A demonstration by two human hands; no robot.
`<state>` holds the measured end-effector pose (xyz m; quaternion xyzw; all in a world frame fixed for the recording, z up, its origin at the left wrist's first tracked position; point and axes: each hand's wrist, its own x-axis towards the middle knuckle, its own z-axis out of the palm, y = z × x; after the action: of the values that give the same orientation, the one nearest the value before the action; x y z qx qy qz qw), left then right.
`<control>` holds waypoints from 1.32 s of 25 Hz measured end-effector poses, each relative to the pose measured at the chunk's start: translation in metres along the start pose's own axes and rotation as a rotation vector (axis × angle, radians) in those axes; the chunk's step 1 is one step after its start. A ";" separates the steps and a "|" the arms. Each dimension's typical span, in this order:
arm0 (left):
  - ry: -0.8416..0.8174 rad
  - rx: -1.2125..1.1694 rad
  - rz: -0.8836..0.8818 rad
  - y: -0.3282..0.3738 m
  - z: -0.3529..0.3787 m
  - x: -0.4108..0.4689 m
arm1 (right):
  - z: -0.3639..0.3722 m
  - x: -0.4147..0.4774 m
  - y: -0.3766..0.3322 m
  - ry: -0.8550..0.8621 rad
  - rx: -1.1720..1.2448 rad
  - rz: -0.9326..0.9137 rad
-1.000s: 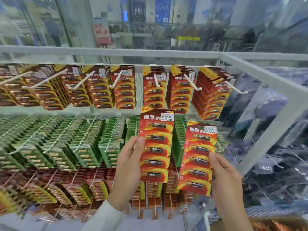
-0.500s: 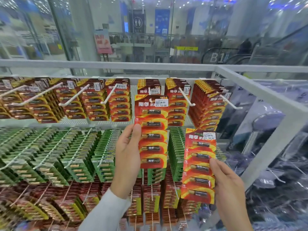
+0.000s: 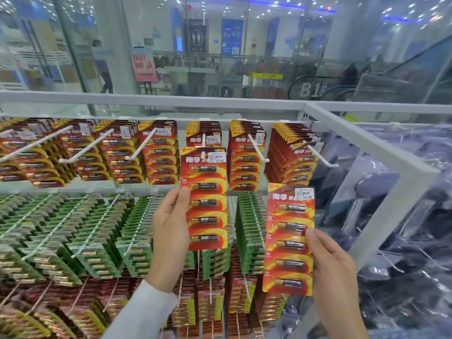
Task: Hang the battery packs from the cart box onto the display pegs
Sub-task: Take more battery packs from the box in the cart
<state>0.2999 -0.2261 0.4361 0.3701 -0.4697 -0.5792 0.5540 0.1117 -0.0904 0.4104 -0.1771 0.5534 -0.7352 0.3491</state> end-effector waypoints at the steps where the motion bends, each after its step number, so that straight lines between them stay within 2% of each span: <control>1: 0.011 0.016 -0.008 -0.003 0.002 0.008 | -0.003 0.001 -0.005 0.008 0.009 -0.033; 5: 0.040 0.080 0.002 -0.017 0.006 0.050 | -0.011 0.009 -0.028 0.100 0.012 -0.166; 9: 0.008 0.144 0.049 -0.033 0.006 0.084 | -0.014 0.017 -0.040 0.161 -0.005 -0.221; 19: 0.046 0.157 0.095 -0.038 0.009 0.102 | -0.008 0.043 -0.042 0.160 -0.067 -0.189; 24: 0.024 0.105 0.105 -0.039 0.012 0.104 | 0.014 0.094 -0.041 0.134 -0.211 -0.219; 28: 0.031 0.117 0.096 -0.040 0.010 0.105 | 0.024 0.135 -0.034 0.155 -0.202 -0.180; 33: 0.032 0.145 0.107 -0.044 0.005 0.106 | 0.027 0.142 -0.028 0.174 -0.182 -0.206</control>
<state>0.2706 -0.3331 0.4052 0.3926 -0.5206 -0.5073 0.5635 0.0215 -0.2058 0.4271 -0.1993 0.6247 -0.7265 0.2054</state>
